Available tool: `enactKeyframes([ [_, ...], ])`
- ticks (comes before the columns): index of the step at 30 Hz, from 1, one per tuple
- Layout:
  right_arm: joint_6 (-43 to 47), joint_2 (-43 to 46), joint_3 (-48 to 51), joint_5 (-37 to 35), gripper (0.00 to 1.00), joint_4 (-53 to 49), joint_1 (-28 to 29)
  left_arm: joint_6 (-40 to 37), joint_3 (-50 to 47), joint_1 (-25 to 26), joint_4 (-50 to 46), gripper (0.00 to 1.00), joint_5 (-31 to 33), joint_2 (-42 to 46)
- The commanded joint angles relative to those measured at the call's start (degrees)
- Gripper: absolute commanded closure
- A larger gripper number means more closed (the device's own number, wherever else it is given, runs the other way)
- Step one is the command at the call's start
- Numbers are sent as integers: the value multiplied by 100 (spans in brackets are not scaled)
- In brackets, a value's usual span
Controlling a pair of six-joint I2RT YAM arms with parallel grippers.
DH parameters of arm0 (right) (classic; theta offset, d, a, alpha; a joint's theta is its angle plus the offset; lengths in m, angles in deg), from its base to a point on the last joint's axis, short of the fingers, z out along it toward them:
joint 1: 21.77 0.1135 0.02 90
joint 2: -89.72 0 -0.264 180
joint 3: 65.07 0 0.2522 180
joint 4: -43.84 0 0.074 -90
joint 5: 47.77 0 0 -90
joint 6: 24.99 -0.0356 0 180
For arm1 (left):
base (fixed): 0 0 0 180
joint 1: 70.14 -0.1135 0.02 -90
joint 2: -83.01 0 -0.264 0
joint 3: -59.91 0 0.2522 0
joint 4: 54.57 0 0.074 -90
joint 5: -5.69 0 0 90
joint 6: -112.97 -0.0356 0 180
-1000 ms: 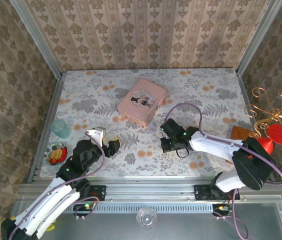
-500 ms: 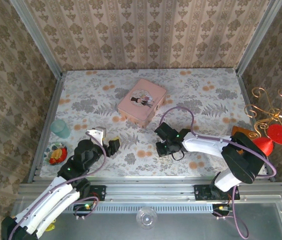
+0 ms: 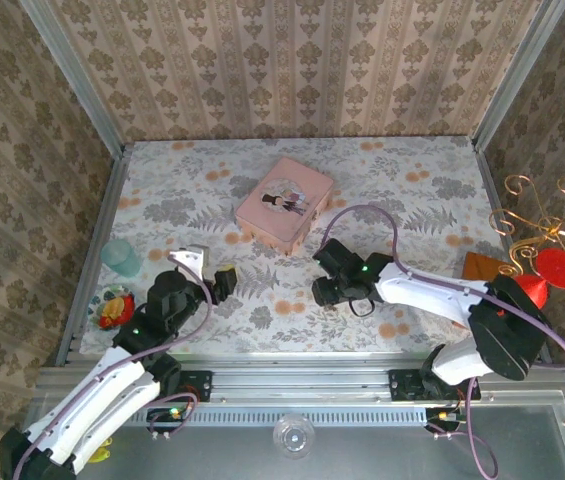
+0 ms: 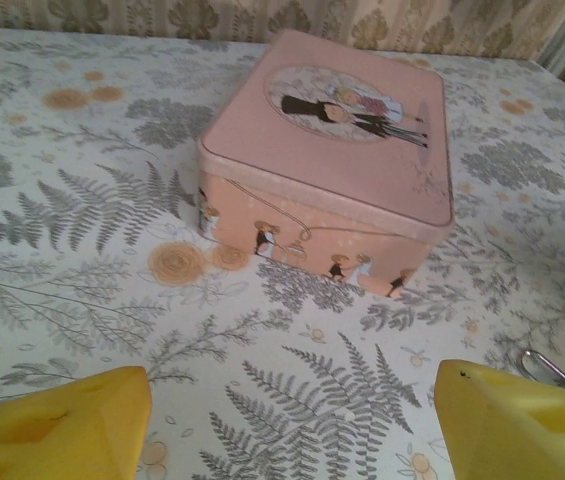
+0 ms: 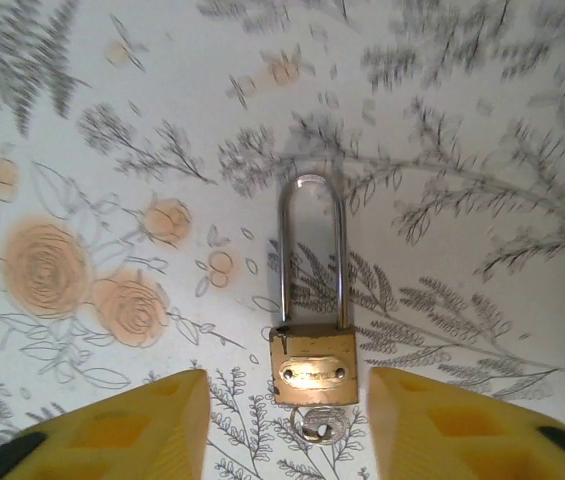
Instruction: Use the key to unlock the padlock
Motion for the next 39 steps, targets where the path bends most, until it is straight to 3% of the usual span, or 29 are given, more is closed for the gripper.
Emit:
enactKeyframes([
  [1, 320, 556, -336, -405, 51, -503, 28, -89, 399, -148, -414, 24, 299, -88],
  [8, 906, 1621, -670, -675, 49, -483, 24, -113, 881, -475, -614, 23, 524, -405],
  [17, 1655, 2055, -980, -1169, 47, 267, 10, -333, 1248, -683, -476, 23, 910, -486],
  [20, 2217, 2189, -601, -1528, 36, 1081, 6, -466, 1268, -718, -424, 22, 1259, -495],
  [22, 2527, 2213, -377, -2046, 28, 1573, -6, -559, 1225, -732, -299, 21, 1495, -503],
  [26, 2900, 2083, -44, -2448, 21, 2242, -277, -878, 1098, -749, 88, 1, 1765, -539],
  [39, 3062, 1631, 260, -2428, 17, 2981, -953, -2214, 683, -749, 1597, 0, 1979, -1166],
])
